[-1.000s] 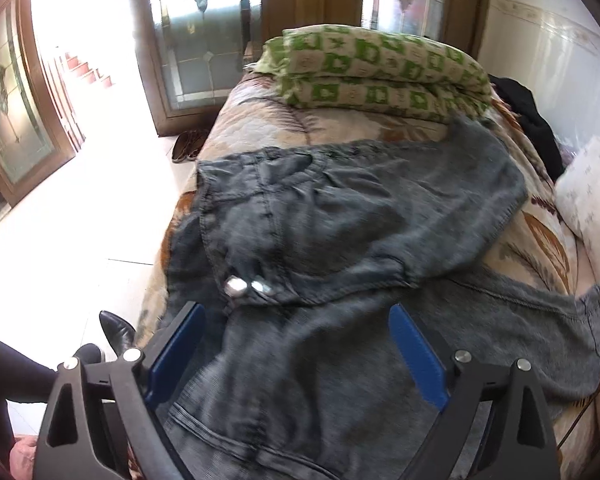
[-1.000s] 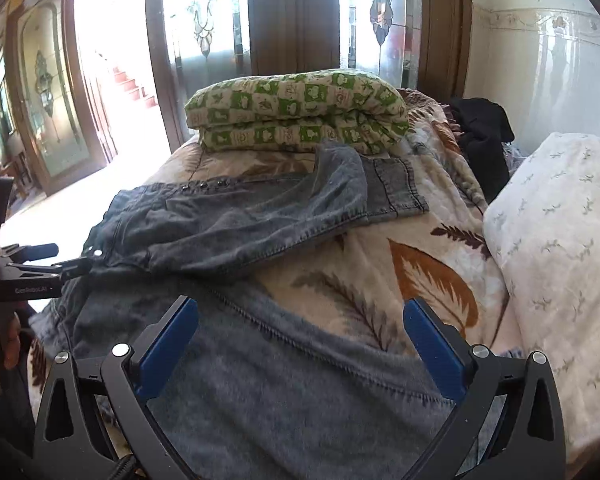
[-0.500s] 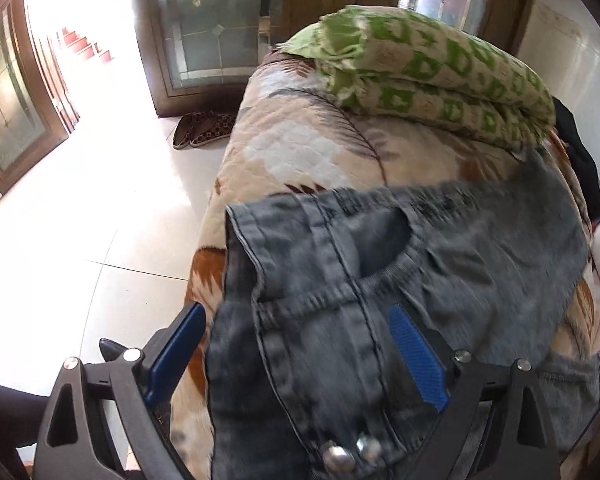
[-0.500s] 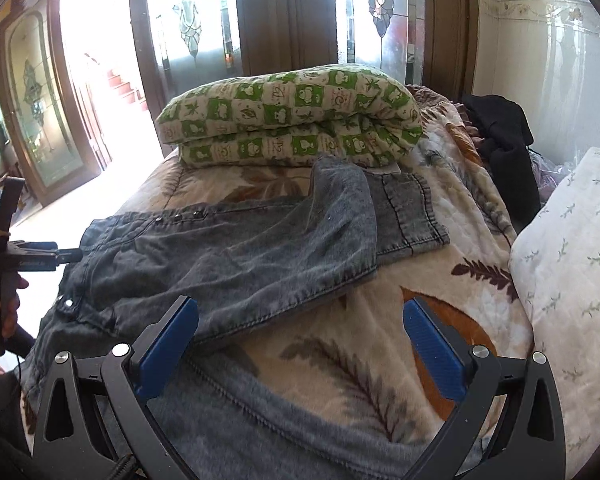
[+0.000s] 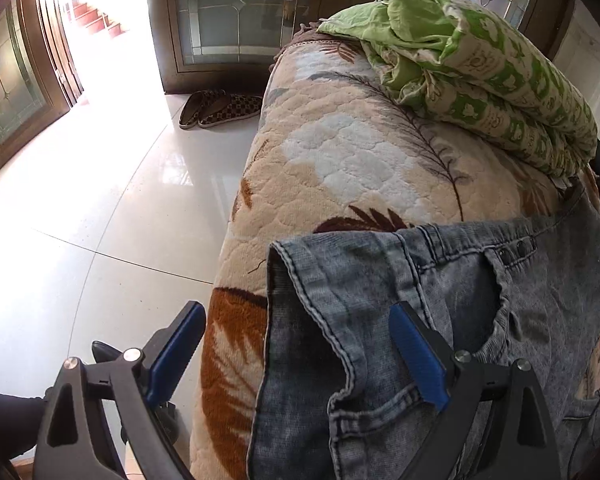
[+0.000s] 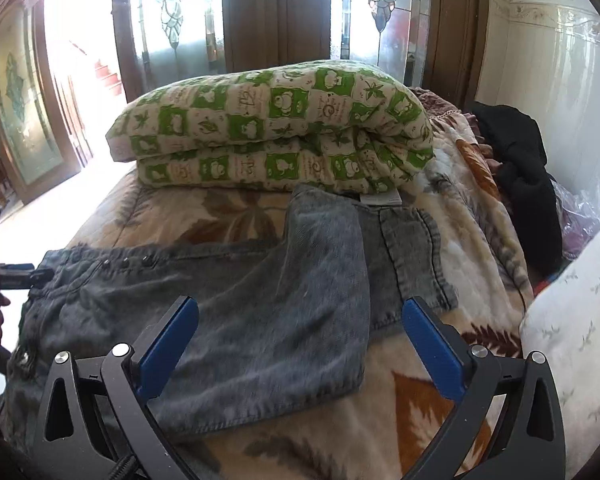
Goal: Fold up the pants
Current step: 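Grasp the jeans waistband with the left tool while the right tool grasps a leg hem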
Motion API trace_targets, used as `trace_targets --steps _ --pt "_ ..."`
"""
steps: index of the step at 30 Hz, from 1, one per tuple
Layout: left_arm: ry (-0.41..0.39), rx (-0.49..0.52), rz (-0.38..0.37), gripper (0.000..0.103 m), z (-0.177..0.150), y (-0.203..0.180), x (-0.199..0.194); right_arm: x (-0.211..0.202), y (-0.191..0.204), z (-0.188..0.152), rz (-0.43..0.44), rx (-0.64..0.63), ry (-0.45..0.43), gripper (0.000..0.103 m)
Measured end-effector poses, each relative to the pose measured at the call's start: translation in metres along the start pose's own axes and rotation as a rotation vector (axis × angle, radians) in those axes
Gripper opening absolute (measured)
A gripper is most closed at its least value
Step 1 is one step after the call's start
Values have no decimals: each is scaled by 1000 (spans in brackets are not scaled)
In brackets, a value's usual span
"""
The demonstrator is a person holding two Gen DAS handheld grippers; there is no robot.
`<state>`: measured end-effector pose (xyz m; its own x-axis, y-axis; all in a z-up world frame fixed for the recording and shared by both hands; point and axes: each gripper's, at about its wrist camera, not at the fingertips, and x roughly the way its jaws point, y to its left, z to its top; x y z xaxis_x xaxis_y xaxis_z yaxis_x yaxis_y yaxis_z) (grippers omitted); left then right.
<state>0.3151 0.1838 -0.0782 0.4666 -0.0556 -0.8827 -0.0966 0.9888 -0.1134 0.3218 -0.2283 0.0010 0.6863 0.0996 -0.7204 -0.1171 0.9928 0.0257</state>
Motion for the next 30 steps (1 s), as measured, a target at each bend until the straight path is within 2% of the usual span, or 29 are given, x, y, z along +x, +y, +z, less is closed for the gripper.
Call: trace_targets --steps 8,17,18,20,22,24,25,26,27,28,29,30 --pt "2 -26 -26 94 13 5 11 49 -12 27 6 51 69 99" --pt "-18 -3 19 96 28 8 21 85 -14 31 4 96 134 99" --pt "-21 2 30 98 29 6 23 90 -13 29 -1 93 145 97" --pt "-30 8 43 99 28 5 23 98 -11 28 0 89 162 80" --pt "-31 -2 42 100 27 6 23 103 -11 27 -5 93 173 74" --pt "-28 -20 36 99 26 9 23 105 -9 29 9 107 162 74" --pt "-29 -21 32 93 25 8 22 107 -7 30 21 110 157 73" --pt "-32 -15 16 87 24 7 21 108 -6 32 18 103 163 64" --pt "-37 -6 -5 70 24 3 19 112 -1 33 5 82 179 56" --pt "-46 11 -21 50 23 -2 16 114 1 34 -4 70 189 31" --pt "-53 40 -21 42 22 -11 13 116 4 33 -15 59 203 18" --pt "-65 78 21 33 21 -20 10 117 5 33 -20 53 208 18"
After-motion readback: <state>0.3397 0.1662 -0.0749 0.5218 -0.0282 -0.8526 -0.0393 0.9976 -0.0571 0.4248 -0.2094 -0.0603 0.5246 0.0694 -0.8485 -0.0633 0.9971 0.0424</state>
